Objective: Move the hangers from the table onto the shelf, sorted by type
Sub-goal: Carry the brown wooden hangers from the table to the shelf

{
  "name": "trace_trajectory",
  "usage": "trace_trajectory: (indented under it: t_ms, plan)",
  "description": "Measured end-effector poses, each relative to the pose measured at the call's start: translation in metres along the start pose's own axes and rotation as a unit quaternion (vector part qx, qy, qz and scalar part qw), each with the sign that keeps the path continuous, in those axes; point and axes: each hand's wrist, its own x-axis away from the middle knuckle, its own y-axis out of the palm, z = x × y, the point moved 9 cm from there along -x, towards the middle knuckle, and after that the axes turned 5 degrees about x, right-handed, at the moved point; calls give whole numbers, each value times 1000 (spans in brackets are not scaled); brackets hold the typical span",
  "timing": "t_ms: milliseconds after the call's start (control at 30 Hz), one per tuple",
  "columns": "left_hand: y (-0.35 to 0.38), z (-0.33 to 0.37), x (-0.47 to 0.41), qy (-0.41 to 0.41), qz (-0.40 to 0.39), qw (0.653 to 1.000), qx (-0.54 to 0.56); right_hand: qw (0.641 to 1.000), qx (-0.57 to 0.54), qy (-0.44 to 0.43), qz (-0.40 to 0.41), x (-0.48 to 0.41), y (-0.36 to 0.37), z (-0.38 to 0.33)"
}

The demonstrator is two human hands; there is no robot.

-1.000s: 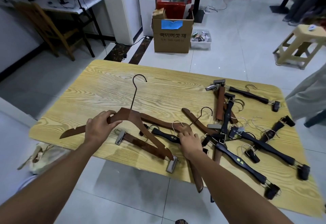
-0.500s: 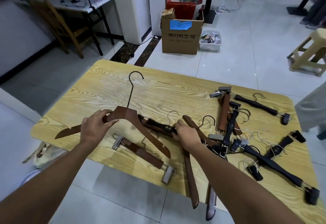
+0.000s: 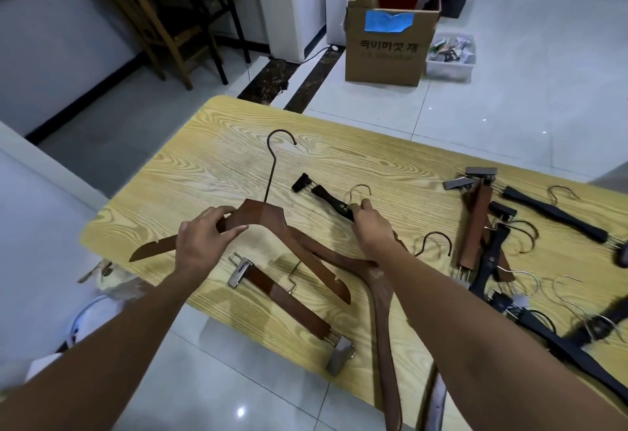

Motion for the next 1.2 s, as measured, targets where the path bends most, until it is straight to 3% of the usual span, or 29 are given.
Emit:
trace_trajectory:
  t_ms: [300,500,700,1000,1200]
  plan:
    - [1,1,-3,2,1,1000,-26,998,23,-20,-48,-5,22,-2]
    - [-2,14,-3,9,-1,1000,-20,998,27,0,60,30,-4,18]
    - [-4,34,3,30,-8,999,11,991,36,61,109,97,4,35]
    - [-8,50,25,58,-20,998,12,981,27,169,95,163,28,45]
    - [-10,48,32,67,-22,997,3,986,-2,144,80,153,33,44]
